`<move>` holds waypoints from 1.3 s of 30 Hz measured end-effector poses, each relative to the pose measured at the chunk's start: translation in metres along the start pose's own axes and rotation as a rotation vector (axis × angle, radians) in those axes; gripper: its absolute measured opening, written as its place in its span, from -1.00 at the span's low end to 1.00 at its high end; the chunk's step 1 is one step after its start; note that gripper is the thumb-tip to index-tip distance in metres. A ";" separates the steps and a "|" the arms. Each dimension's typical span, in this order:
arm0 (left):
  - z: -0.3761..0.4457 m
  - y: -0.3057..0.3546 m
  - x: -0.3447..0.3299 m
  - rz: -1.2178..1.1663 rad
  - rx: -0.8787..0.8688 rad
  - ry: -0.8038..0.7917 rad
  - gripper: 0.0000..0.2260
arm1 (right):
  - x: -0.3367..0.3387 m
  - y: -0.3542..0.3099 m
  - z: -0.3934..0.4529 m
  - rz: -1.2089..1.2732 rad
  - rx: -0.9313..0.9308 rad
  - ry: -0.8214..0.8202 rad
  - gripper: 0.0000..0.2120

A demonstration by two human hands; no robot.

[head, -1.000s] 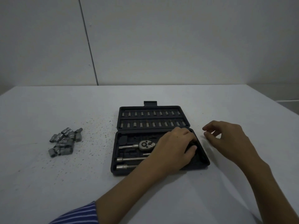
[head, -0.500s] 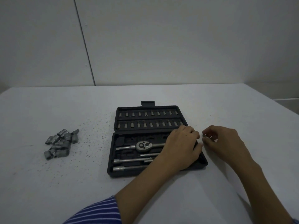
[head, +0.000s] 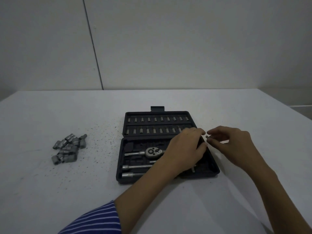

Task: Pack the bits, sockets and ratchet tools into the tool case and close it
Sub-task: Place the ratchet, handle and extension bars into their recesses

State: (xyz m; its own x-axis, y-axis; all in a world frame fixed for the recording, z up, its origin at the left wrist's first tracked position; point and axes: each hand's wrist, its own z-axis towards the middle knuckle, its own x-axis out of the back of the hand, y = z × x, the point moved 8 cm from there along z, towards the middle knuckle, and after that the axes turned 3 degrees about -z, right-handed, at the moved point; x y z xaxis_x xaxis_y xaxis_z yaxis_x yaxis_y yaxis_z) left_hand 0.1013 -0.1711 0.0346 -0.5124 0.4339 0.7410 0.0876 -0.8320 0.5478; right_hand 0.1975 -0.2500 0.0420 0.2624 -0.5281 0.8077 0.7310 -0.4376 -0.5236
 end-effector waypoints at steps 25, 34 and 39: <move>-0.066 -0.077 0.114 -0.104 -0.035 0.327 -0.82 | -0.072 -0.116 0.008 0.509 0.193 -0.335 -0.78; -0.085 -0.085 0.118 -0.078 -0.041 0.222 -0.76 | -0.086 -0.121 -0.007 0.513 0.277 -0.400 -0.79; -0.091 -0.084 0.123 -0.044 -0.092 0.158 -0.80 | -0.084 -0.129 -0.014 0.365 0.398 -0.343 -0.81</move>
State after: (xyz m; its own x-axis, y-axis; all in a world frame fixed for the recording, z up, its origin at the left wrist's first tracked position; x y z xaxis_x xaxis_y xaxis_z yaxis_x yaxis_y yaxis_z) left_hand -0.0470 -0.0790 0.0443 -0.6425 0.4173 0.6427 -0.0128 -0.8444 0.5355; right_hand 0.0726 -0.1594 0.0377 0.6775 -0.2998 0.6716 0.7170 0.0656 -0.6940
